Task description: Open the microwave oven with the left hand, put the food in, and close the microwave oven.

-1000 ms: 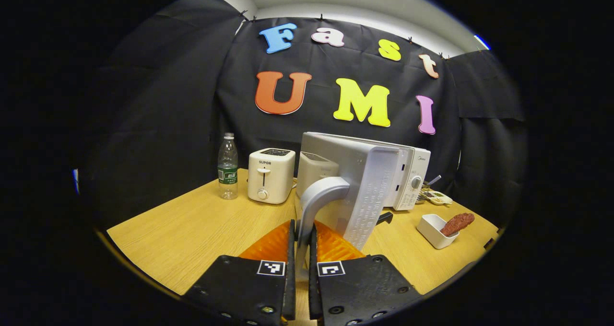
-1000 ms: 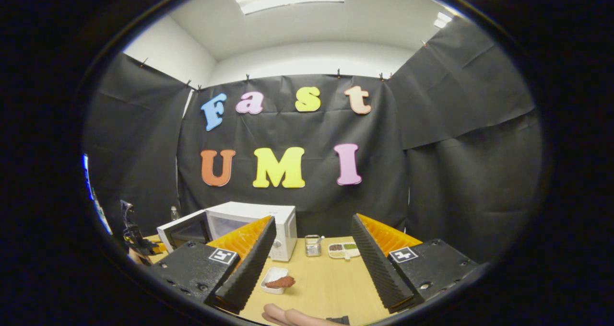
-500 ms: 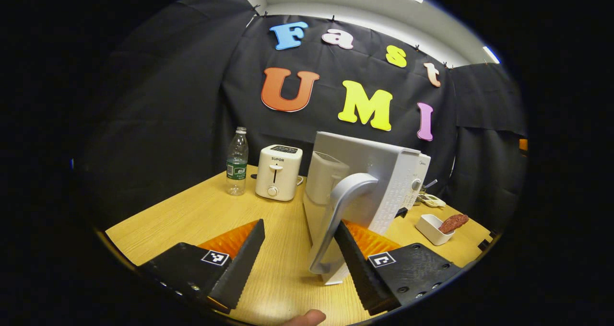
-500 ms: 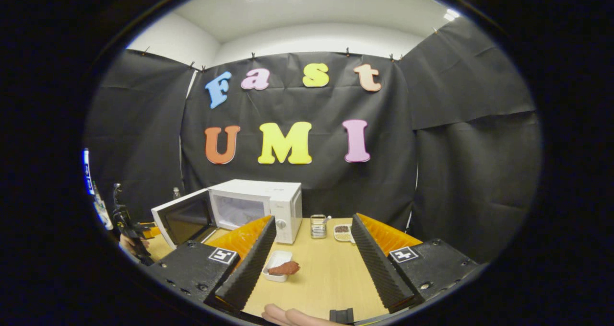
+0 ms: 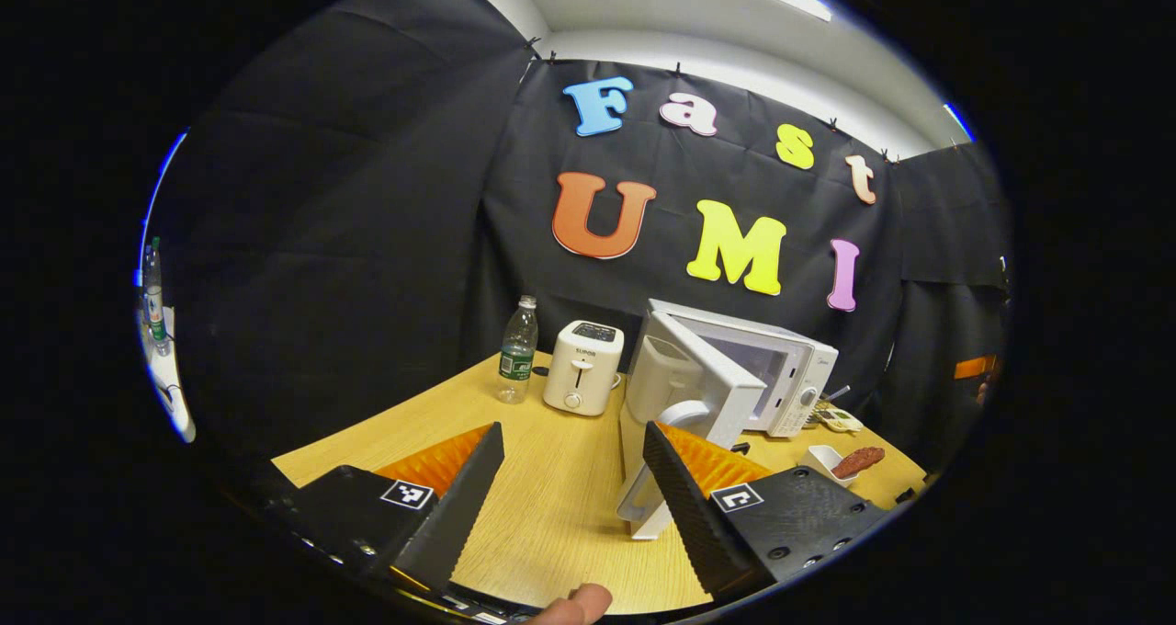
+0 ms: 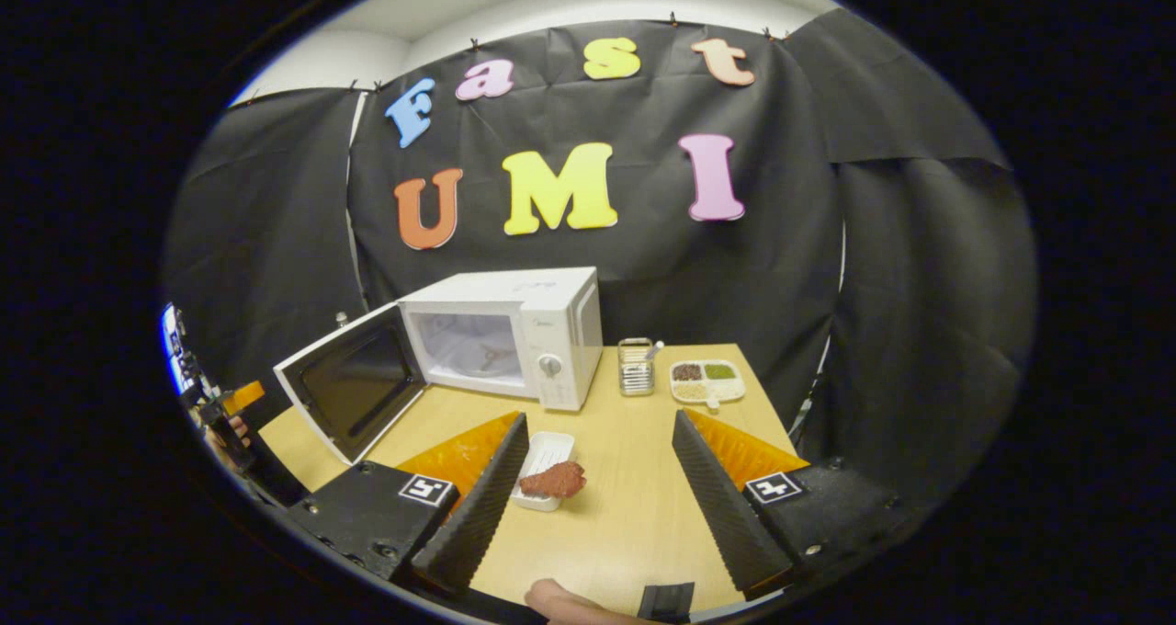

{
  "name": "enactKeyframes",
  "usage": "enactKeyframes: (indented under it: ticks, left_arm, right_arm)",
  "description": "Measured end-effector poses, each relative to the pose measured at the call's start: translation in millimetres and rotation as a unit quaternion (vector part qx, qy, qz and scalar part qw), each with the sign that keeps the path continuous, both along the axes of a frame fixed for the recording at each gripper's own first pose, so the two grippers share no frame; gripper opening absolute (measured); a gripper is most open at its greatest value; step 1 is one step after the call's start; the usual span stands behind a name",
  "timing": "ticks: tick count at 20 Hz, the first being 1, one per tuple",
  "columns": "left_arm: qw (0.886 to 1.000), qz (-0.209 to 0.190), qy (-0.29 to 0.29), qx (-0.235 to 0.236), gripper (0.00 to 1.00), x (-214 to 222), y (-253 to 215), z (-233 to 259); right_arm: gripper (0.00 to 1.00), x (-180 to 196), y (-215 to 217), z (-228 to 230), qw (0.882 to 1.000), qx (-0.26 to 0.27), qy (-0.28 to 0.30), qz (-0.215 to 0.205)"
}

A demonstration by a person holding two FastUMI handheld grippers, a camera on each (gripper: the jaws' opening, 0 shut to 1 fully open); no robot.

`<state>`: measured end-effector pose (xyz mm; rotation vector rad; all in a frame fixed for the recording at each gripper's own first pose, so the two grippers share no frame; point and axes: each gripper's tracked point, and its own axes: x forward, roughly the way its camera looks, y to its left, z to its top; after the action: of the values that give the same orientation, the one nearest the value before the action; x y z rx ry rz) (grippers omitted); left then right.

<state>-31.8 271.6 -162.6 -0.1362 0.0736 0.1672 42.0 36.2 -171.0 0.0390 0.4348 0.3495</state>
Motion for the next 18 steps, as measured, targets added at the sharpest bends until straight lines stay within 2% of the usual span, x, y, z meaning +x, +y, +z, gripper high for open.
enactKeyframes:
  ticks: [1, 2, 4, 5, 6, 7, 11, 13, 17, 18]
  left_arm:
    - [1.000, 0.006, -0.005, 0.005, 0.80, -4, -5, 15]
    - [1.000, 0.006, -0.013, 0.014, 0.94, -5, -14, 32]
    - [0.999, 0.000, -0.030, 0.030, 0.94, -9, -35, 65]
    - [0.998, -0.008, -0.042, 0.035, 0.94, -10, -50, 83]
    - [0.998, -0.015, -0.051, 0.039, 0.93, -10, -64, 97]
    - [0.997, -0.024, -0.059, 0.044, 0.93, -10, -79, 109]
    - [0.994, -0.028, -0.061, 0.086, 0.94, -8, -124, 133]
    - [0.994, -0.032, -0.053, 0.089, 0.93, -5, -149, 135]
    - [0.993, -0.061, -0.053, 0.091, 0.93, -2, -189, 137]
    - [0.992, -0.060, -0.057, 0.094, 0.93, -1, -193, 138]
  right_arm:
    - [0.92, 9, 3, -14, 1.000, 0.001, 0.025, 0.010]
    - [0.92, 16, 5, -25, 0.999, 0.005, 0.050, 0.021]
    - [0.92, 27, 12, -47, 0.994, 0.017, 0.099, 0.046]
    - [1.00, 33, 16, -59, 0.990, 0.028, 0.126, 0.060]
    - [0.92, 37, 19, -69, 0.984, 0.042, 0.154, 0.073]
    - [0.87, 40, 22, -80, 0.978, 0.056, 0.183, 0.088]
    - [0.82, 64, 32, -122, 0.950, 0.106, 0.272, 0.114]
    - [0.80, 69, 36, -142, 0.934, 0.131, 0.310, 0.124]
    - [0.75, 62, 58, -169, 0.885, 0.193, 0.389, 0.165]
    - [0.73, 63, 63, -172, 0.878, 0.202, 0.400, 0.171]
